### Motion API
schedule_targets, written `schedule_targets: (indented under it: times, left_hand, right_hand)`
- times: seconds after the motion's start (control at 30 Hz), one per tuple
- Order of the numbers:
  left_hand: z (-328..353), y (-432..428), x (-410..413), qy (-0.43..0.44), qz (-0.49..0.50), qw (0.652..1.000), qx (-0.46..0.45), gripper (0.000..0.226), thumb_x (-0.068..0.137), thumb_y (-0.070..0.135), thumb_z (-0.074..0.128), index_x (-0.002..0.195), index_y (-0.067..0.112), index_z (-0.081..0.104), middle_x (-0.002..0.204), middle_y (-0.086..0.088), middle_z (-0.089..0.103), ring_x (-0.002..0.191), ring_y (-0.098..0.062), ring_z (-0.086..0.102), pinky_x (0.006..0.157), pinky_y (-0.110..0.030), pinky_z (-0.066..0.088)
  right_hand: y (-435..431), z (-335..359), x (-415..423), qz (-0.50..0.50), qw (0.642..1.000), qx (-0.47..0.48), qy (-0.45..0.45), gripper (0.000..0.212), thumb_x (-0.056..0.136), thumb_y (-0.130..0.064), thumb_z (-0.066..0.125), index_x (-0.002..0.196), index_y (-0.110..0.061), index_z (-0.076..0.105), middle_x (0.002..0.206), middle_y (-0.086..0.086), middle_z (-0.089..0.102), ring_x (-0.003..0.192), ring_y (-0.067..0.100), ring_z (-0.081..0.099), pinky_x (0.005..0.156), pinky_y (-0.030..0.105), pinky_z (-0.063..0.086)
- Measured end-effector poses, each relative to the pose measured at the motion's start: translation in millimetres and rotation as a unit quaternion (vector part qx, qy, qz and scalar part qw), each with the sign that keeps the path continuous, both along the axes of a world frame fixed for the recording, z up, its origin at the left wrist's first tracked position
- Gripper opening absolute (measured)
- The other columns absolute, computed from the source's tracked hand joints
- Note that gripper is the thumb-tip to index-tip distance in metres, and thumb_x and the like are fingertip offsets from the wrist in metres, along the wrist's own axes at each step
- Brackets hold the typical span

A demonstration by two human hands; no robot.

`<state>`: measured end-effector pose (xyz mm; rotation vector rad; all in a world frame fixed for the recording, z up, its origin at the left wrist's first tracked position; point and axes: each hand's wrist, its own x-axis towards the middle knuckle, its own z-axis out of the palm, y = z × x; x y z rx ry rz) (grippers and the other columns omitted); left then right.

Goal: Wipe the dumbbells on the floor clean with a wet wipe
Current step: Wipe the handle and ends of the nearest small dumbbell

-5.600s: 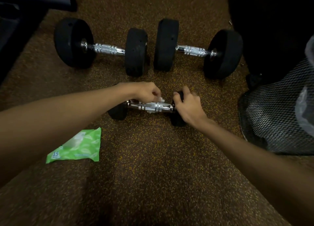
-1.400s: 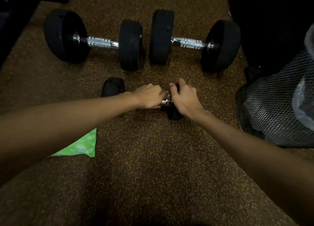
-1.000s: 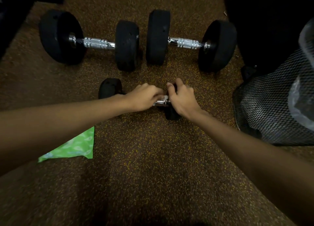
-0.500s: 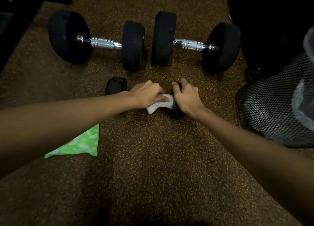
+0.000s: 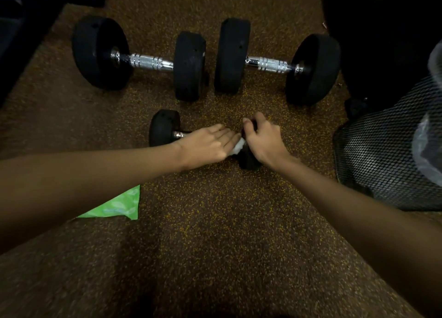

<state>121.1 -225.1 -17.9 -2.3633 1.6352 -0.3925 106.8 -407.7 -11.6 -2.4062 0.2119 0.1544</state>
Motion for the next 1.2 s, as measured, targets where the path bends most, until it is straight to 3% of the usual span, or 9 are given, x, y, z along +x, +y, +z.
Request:
schedule_targets:
  times: [0.07,0.2,0.37,0.53,0.63,0.73,0.9,1.07,1.2]
  left_hand:
    - [0,1,1,0.004,0.002,1.000,-0.016,0.046,0.079,0.006,0.064,0.124,-0.006,0.057,0.113,-0.021,0.067,0.101,-0.029,0.068,0.092,-0.036,0.051]
    - [16,-14,6,0.189,0.132,0.973,-0.007,0.044,0.096,0.034,0.047,0.129,0.005,0.049,0.120,-0.013,0.061,0.105,-0.030,0.062,0.084,-0.038,0.049]
    - [19,-24,10,0.208,0.165,0.964,-0.020,0.048,0.096,0.049,0.038,0.108,0.007,0.058,0.105,-0.011,0.065,0.090,-0.028,0.065,0.067,-0.034,0.045]
    - [14,-16,17,0.391,0.224,0.877,-0.166,0.037,0.097,0.039,0.045,0.076,0.013,0.060,0.066,-0.001,0.056,0.064,-0.023,0.058,0.057,-0.029,0.035]
    - [15,-9,24,0.458,0.226,0.842,-0.174,0.037,0.095,0.038,0.051,0.062,0.020,0.048,0.057,0.004,0.048,0.052,-0.012,0.047,0.052,-0.032,0.035]
    - [19,-1,29,0.454,0.200,0.862,-0.106,0.035,0.092,0.042,0.053,0.080,0.010,0.060,0.068,-0.003,0.058,0.062,-0.018,0.056,0.061,-0.040,0.046]
    - [15,2,24,0.299,0.115,0.947,-0.016,0.044,0.093,0.041,0.051,0.123,0.010,0.052,0.107,-0.008,0.064,0.097,-0.024,0.062,0.083,-0.039,0.052]
    - [13,-17,15,0.179,0.113,0.976,0.041,0.045,0.099,0.042,0.037,0.121,0.005,0.049,0.116,-0.013,0.061,0.104,-0.030,0.060,0.094,-0.038,0.045]
    - [14,-32,13,0.256,0.166,0.952,0.009,0.044,0.098,0.043,0.039,0.113,0.005,0.056,0.105,-0.014,0.065,0.094,-0.030,0.064,0.076,-0.037,0.049]
  right_hand:
    - [0,-1,-1,-0.001,1.000,-0.003,0.000,0.032,0.097,-0.042,0.040,0.106,-0.014,0.051,0.100,0.017,0.061,0.088,0.030,0.058,0.072,0.028,0.035]
    - [0,-1,1,-0.005,1.000,-0.004,0.007,0.034,0.096,-0.045,0.039,0.105,-0.014,0.050,0.099,0.019,0.061,0.087,0.033,0.059,0.071,0.032,0.038]
    - [0,0,3,-0.006,1.000,0.004,0.009,0.033,0.097,-0.045,0.039,0.102,-0.014,0.051,0.097,0.017,0.062,0.082,0.029,0.060,0.067,0.031,0.038]
    - [1,1,1,-0.002,1.000,0.002,-0.001,0.032,0.097,-0.042,0.040,0.099,-0.012,0.051,0.096,0.019,0.062,0.084,0.031,0.059,0.069,0.030,0.035]
    - [1,2,1,0.000,1.000,0.002,0.002,0.031,0.098,-0.042,0.039,0.101,-0.013,0.050,0.098,0.019,0.061,0.086,0.030,0.058,0.070,0.030,0.034]
    - [1,4,-1,0.005,1.000,-0.005,-0.002,0.030,0.099,-0.041,0.038,0.100,-0.014,0.049,0.096,0.019,0.061,0.086,0.030,0.056,0.071,0.029,0.030]
    - [1,5,-2,0.007,1.000,0.001,-0.007,0.031,0.099,-0.041,0.038,0.100,-0.012,0.050,0.093,0.017,0.062,0.085,0.029,0.058,0.068,0.028,0.032]
    - [2,10,-1,0.008,1.000,-0.002,0.000,0.032,0.100,-0.038,0.039,0.105,-0.009,0.052,0.094,0.014,0.061,0.084,0.024,0.052,0.071,0.028,0.032]
    - [2,6,1,0.007,1.000,0.007,-0.003,0.029,0.098,-0.040,0.040,0.100,-0.014,0.052,0.092,0.015,0.064,0.081,0.027,0.060,0.066,0.029,0.037]
